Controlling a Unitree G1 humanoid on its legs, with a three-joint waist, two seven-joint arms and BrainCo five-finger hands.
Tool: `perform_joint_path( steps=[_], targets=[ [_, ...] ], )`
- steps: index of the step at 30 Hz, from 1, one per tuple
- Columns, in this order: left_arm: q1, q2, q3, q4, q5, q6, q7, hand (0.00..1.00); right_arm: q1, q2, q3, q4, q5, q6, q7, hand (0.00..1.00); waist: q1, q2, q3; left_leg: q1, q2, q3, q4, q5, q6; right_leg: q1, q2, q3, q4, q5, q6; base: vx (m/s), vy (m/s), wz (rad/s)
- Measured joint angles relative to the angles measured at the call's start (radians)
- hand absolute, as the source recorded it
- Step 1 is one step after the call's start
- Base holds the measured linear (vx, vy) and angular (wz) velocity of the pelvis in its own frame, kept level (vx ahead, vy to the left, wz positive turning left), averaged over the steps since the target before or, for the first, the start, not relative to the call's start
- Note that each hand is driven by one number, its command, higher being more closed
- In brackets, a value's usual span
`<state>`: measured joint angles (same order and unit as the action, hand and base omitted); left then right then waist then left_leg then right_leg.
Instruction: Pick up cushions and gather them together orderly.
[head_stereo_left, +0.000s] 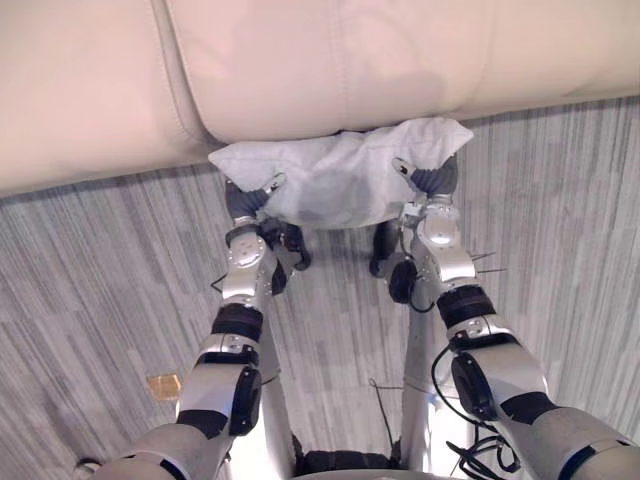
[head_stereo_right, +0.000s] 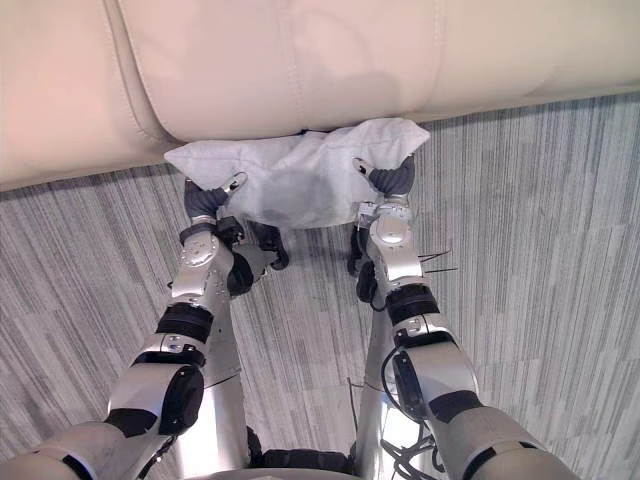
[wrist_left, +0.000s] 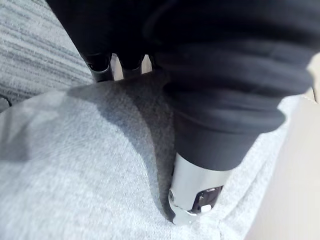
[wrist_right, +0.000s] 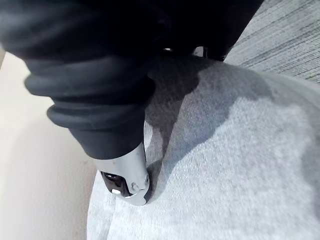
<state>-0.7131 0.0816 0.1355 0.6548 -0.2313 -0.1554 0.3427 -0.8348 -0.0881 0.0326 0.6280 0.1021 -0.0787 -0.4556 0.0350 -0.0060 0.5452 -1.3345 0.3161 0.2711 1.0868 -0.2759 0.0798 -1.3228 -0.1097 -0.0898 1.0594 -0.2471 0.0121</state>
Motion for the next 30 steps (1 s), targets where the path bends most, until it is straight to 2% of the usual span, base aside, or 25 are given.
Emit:
perform_joint_path(
  steps=[2,6,9,13,14,15,19,21,23,27,30],
  targets=[
    [0.005,0.027,-0.022,-0.041,0.002,0.017,0.016,1.0,0.005,-0.001,0.013,-0.039,0.0,0.0,0.0,1.0,-0.005,0.0,0.0,0.0,0.002,0.004,-0.006,0.006,-0.005,-0.005,0.003,0.002,-0.004,0.007,-0.009,-0.05,-0.009,-0.05],
    [0.065,0.05,-0.064,-0.131,0.007,0.02,0.032,1.0,0.051,-0.013,0.047,-0.125,-0.004,0.0,0.0,1.0,-0.013,0.0,0.0,0.018,0.014,0.011,-0.009,0.018,0.009,0.011,0.008,-0.001,-0.006,0.009,-0.011,-0.01,-0.008,-0.02],
    [0.126,0.048,-0.113,-0.2,0.008,0.02,0.033,1.0,0.152,-0.018,0.065,-0.225,-0.022,-0.001,0.006,1.0,-0.009,0.001,-0.002,0.109,0.013,0.013,-0.052,0.023,0.0,0.105,0.014,-0.01,-0.053,0.011,-0.014,-0.01,-0.014,0.01],
    [0.262,0.04,-0.189,-0.354,0.011,0.015,0.032,1.0,0.349,-0.015,0.065,-0.395,-0.035,-0.011,0.025,1.0,-0.01,0.0,-0.006,0.324,-0.015,0.013,-0.195,0.045,-0.043,0.333,0.019,-0.038,-0.197,0.023,-0.024,-0.04,-0.074,0.13],
    [0.333,0.031,-0.22,-0.405,0.027,-0.001,0.031,1.0,0.437,-0.01,0.066,-0.449,-0.035,-0.029,0.041,1.0,-0.013,0.001,-0.064,0.379,-0.026,0.015,-0.256,0.053,-0.056,0.395,0.02,-0.051,-0.262,0.029,-0.018,0.0,-0.056,0.14],
    [0.364,0.027,-0.228,-0.424,0.033,-0.008,0.029,1.0,0.473,-0.008,0.067,-0.469,-0.038,-0.034,0.049,1.0,-0.014,0.001,-0.09,0.402,-0.029,0.016,-0.279,0.059,-0.065,0.42,0.02,-0.056,-0.287,0.033,-0.014,0.07,-0.054,0.16],
    [0.522,0.019,-0.286,-0.51,0.056,-0.026,0.005,1.0,0.653,-0.007,0.067,-0.604,-0.075,-0.053,0.086,1.0,-0.016,0.003,-0.165,0.651,-0.059,0.032,-0.42,0.078,-0.072,0.679,0.022,-0.078,-0.44,0.04,-0.008,0.19,0.001,0.12],
    [0.585,0.019,-0.291,-0.529,0.064,-0.028,-0.013,1.0,0.699,-0.005,0.076,-0.624,-0.075,-0.069,0.096,1.0,-0.017,0.002,-0.207,0.716,-0.075,0.037,-0.471,0.088,-0.073,0.747,0.021,-0.08,-0.492,0.047,-0.006,0.2,0.029,0.09],
    [0.648,0.03,-0.301,-0.528,0.074,-0.032,-0.024,1.0,0.736,-0.006,0.09,-0.617,-0.073,-0.094,0.13,1.0,-0.02,-0.002,-0.254,0.837,-0.122,0.052,-0.603,0.13,-0.08,0.849,0.009,-0.075,-0.59,0.068,0.004,0.26,0.026,0.14],
    [0.72,0.063,-0.301,-0.529,0.077,-0.052,-0.037,1.0,0.735,-0.032,0.134,-0.575,-0.071,-0.1,0.178,1.0,-0.018,0.003,-0.291,0.975,-0.158,0.06,-0.764,0.182,-0.083,0.972,0.018,-0.073,-0.721,0.122,0.003,0.22,-0.01,-0.01],
    [0.772,0.077,-0.302,-0.53,0.077,-0.052,-0.041,1.0,0.745,-0.043,0.166,-0.551,-0.064,-0.1,0.201,1.0,-0.019,0.003,-0.313,1.031,-0.161,0.062,-0.809,0.184,-0.087,1.03,0.028,-0.066,-0.778,0.143,0.007,0.15,-0.012,-0.12]
  ],
)
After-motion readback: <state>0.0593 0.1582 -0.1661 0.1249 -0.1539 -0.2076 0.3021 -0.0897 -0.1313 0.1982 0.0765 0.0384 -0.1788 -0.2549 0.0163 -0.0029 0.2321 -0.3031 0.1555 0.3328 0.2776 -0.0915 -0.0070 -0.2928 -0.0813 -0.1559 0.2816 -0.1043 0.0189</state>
